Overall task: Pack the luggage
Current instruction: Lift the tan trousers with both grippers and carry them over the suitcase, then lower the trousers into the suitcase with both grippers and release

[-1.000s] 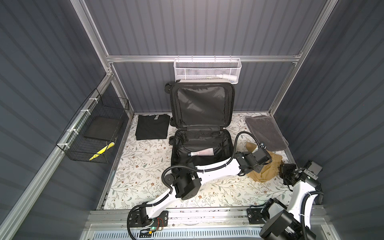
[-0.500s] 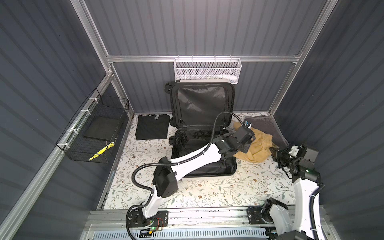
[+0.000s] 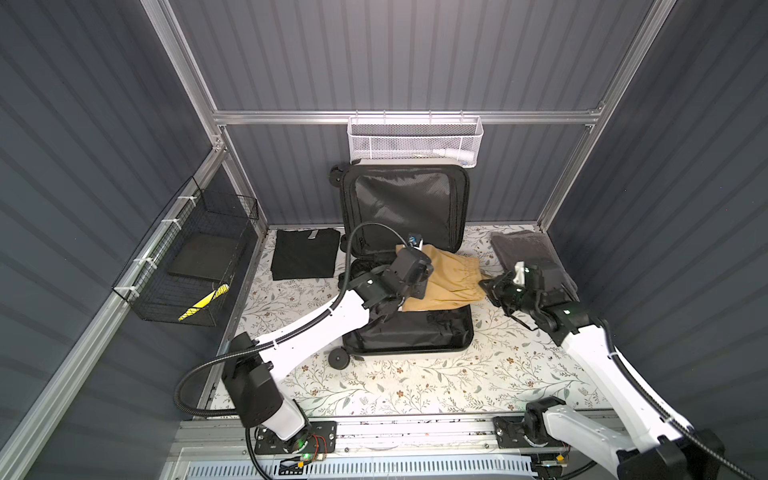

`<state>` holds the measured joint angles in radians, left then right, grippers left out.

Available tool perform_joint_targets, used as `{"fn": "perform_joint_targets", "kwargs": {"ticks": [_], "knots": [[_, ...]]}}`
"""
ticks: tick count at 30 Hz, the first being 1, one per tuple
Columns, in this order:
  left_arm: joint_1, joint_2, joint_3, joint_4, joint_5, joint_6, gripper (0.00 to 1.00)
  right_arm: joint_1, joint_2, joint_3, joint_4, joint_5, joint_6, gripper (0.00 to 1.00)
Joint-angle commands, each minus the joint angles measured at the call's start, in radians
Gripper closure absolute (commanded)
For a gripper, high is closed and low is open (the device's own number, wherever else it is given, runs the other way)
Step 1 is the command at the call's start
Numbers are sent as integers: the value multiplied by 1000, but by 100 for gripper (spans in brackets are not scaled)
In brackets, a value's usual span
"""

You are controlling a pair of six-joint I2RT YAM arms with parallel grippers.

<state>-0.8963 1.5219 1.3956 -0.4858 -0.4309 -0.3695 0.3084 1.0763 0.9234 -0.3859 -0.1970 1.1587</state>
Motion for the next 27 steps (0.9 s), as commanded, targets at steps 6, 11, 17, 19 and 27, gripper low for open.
{"fn": "perform_joint_targets", "kwargs": {"ticks": [6, 11, 17, 19, 27], "knots": [[121, -129, -210, 43, -18, -13, 100, 197, 226, 99, 123, 189, 1, 100], [185, -116, -270, 77, 21, 0, 100, 248, 287, 78, 174, 225, 0, 100], [207, -75, -316, 109, 47, -9, 100, 276, 319, 6, 221, 248, 0, 100], [206, -60, -325, 111, 52, -17, 100, 286, 329, -15, 234, 253, 1, 100], [206, -25, -375, 116, 53, -58, 100, 311, 357, -99, 297, 244, 2, 100]]}}
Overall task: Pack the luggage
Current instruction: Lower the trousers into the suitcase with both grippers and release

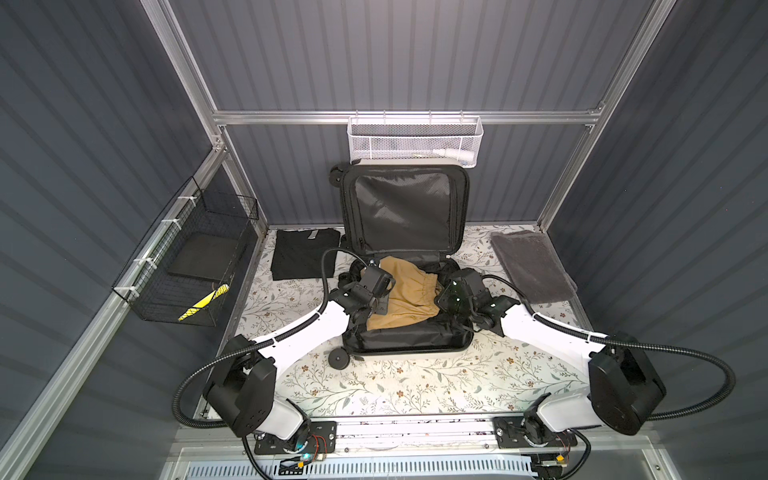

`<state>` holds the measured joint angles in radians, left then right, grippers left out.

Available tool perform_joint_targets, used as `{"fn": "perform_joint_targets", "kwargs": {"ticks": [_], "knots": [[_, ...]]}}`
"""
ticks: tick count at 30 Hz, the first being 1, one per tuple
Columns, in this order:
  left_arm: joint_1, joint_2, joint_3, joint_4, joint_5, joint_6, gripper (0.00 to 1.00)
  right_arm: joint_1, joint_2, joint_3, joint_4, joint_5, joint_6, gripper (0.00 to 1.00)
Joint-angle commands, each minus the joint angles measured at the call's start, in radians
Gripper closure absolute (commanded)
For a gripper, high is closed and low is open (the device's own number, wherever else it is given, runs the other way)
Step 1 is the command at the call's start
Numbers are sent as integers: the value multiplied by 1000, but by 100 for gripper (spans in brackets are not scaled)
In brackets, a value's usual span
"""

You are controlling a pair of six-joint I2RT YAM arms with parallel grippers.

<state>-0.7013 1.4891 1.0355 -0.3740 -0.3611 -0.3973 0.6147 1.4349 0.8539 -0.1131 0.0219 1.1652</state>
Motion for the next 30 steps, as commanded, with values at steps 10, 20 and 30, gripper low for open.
{"fn": "perform_joint_targets", "kwargs": {"ticks": [10, 20, 30], "knots": [[10, 3, -114, 21, -22, -118, 100, 4, 7, -126, 85, -30, -6, 98], [10, 3, -126, -1, -14, -138, 95, 0, -25, -148, 73, -43, -12, 57], [10, -84, -18, -100, -30, -112, 2, -61, -181, -100, -105, -32, -74, 30]]}}
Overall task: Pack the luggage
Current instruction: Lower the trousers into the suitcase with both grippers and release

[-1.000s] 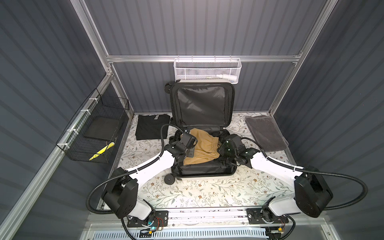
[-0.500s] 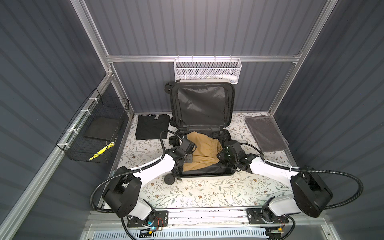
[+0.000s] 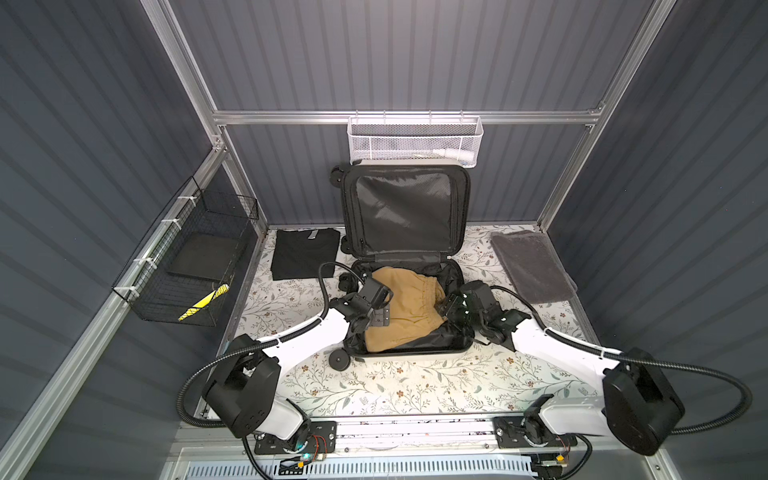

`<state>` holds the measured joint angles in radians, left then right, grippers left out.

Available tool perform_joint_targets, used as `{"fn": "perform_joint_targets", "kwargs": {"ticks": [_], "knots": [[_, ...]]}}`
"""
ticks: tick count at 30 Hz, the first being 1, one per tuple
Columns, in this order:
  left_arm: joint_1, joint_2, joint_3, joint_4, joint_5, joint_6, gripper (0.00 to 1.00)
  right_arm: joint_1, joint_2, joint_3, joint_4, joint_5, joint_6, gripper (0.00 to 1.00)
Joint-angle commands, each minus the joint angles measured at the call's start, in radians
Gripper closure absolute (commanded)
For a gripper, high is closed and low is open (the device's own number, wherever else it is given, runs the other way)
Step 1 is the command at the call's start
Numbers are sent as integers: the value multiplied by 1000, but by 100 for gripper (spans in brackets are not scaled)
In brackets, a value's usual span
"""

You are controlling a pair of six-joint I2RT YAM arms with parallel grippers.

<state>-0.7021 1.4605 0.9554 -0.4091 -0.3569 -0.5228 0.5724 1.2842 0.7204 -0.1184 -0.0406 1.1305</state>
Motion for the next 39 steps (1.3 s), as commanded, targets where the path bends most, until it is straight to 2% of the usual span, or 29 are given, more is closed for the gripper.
{"fn": "perform_joint_targets", "kwargs": {"ticks": [1, 6, 9, 12, 18, 22, 25, 33, 39], "knots": [[10, -68, 79, -72, -33, 19, 0, -23, -43, 49, -119, 38, -53, 30], [11, -74, 171, -85, -8, 64, 0, -36, -36, 134, -148, 12, -106, 30], [10, -40, 220, -74, 28, 89, 0, -34, 20, 172, -104, -64, -118, 30], [10, 6, 246, -39, 65, 97, 0, -25, 101, 202, -54, -141, -105, 33], [13, 123, 281, 29, 84, 129, 0, 22, 238, 201, 50, -196, -55, 41], [21, 204, 308, 54, 91, 149, 0, 33, 289, 147, 99, -182, -9, 46], [29, 251, 315, 78, 90, 157, 0, 31, 278, 75, 116, -126, 28, 48], [44, 340, 309, 111, 84, 156, 0, 28, 206, 53, -19, 6, 28, 47], [46, 329, 351, 89, 104, 171, 0, 10, 183, 72, -4, -40, 21, 46]]}}
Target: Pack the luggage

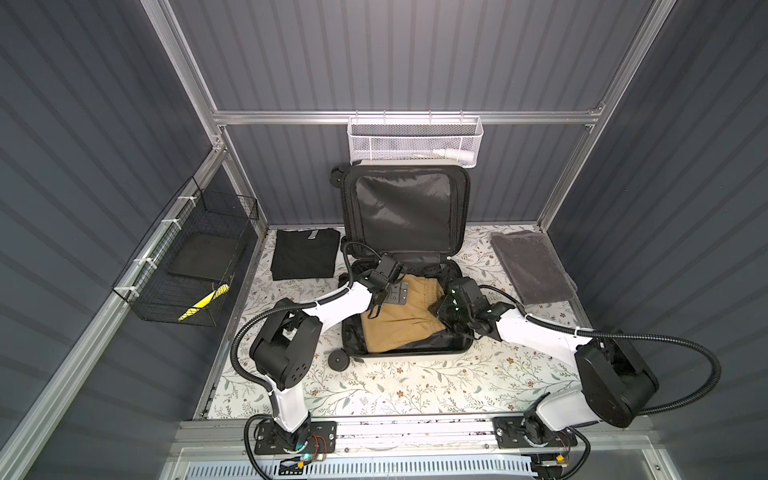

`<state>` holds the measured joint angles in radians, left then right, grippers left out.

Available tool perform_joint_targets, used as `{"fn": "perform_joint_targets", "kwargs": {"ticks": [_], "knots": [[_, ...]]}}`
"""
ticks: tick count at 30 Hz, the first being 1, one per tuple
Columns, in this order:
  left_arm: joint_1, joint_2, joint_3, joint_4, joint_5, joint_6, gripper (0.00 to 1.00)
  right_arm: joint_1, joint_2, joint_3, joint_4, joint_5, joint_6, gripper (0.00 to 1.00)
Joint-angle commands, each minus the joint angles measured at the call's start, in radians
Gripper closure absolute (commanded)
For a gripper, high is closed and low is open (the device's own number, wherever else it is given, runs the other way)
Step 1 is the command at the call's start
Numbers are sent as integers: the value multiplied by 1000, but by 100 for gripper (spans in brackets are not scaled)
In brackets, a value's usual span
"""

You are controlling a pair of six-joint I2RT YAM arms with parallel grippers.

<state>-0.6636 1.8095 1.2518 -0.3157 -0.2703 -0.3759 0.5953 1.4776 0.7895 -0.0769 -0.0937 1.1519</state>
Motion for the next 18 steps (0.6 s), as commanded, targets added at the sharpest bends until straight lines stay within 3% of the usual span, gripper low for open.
{"fn": "perform_joint_targets", "kwargs": {"ticks": [1, 10, 18], "knots": [[9, -32, 65, -9, 20, 28, 0, -16, -15, 9, -38, 2, -5, 46], [12, -140, 153, -77, 43, 43, 0, -60, -24, 142, -59, -81, -114, 43], [28, -222, 133, -125, 38, 32, 0, -75, 121, 256, -39, -178, -166, 37]]}}
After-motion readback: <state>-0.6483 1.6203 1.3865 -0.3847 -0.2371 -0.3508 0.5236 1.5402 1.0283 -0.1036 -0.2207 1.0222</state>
